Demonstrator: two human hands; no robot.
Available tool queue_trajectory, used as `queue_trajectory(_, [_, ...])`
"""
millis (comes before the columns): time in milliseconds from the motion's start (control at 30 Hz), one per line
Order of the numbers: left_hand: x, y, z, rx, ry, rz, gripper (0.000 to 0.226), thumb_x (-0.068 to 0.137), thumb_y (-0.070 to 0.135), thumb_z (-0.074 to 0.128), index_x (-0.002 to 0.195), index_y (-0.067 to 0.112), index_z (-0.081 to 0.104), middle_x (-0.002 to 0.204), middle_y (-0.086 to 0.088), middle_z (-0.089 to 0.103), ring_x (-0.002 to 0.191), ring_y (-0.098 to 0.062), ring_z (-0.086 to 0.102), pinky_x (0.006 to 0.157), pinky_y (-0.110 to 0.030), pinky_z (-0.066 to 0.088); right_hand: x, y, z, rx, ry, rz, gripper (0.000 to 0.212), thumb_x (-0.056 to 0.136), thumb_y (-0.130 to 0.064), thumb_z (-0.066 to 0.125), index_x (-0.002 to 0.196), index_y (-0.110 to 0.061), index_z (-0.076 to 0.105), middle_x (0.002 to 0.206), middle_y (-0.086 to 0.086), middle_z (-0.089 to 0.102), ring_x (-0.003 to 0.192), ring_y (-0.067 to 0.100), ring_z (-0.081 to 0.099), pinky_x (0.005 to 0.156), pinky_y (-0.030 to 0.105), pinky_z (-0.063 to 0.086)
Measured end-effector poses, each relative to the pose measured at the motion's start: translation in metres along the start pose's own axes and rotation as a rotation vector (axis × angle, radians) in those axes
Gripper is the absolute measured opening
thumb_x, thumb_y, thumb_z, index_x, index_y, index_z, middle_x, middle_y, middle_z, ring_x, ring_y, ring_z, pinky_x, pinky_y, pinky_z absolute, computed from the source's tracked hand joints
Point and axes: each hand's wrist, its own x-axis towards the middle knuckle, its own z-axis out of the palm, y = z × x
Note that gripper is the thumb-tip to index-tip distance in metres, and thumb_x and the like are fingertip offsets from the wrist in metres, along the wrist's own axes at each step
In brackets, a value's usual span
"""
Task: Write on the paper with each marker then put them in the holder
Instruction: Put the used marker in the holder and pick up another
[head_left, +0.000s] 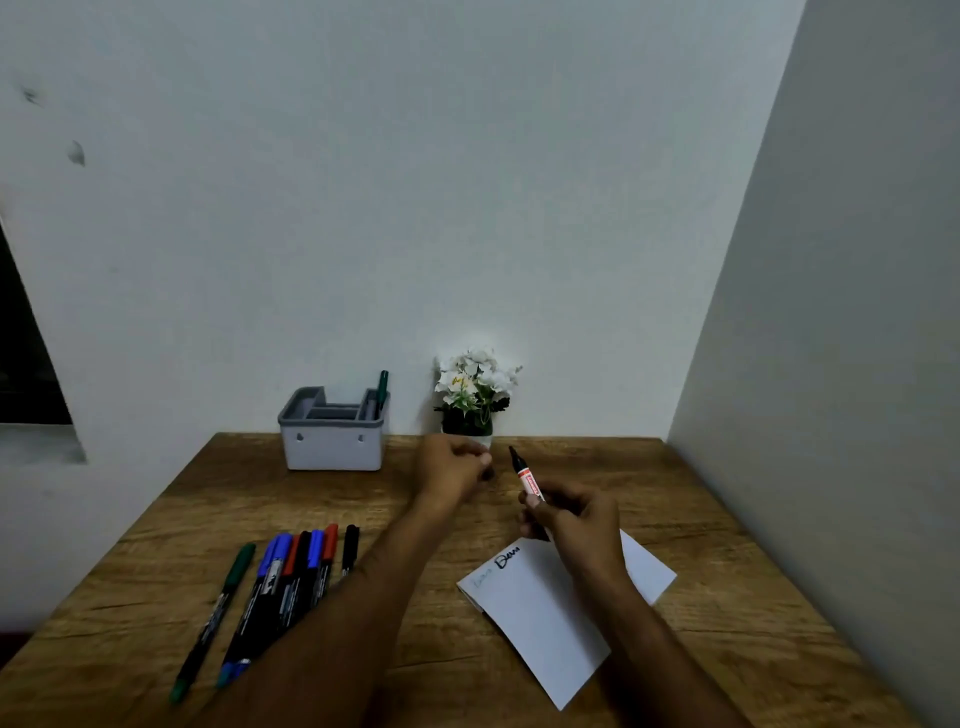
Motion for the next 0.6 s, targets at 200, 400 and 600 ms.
queue_trajectory(200, [0.010,0.018,-0.017,-0.498,-0.073,-0.147,0.018,0.090,-0.013,0.058,0.094,-0.003,0.073,0.101,-0.024,0.070,0.081,-0.030,0.072,0.071,-0.035,0.063,-0.001,0.000,0.012,-0.035,-0.039,-0.049,0.020,0.094,0.001,0.068,0.103,-0.013,0.080,0.081,0.011,0.079,0.064,0.012,0.069,0.063,0.024,0.056])
queue_trajectory(400, [0.007,0.012,-0.020,-0.526,-0.107,-0.145,0.021,0.091,-0.011,0.057,0.098,0.001,0.073,0.098,-0.019,0.073,0.098,-0.031,0.071,0.071,-0.030,0.062,0.000,0.003,0.021,-0.058,-0.072,-0.066,0.019,0.094,-0.001,0.068,0.106,-0.010,0.081,0.081,0.006,0.079,0.066,0.012,0.067,0.066,0.027,0.055])
queue_trajectory(600, [0.003,0.006,-0.015,-0.505,-0.134,-0.173,0.022,0.090,-0.009,0.059,0.096,0.006,0.075,0.102,-0.015,0.074,0.100,-0.025,0.071,0.072,-0.032,0.061,0.001,-0.002,0.029,-0.053,-0.057,-0.059,0.024,0.096,0.001,0.064,0.098,-0.018,0.079,0.084,0.015,0.079,0.063,0.012,0.066,0.062,0.025,0.053])
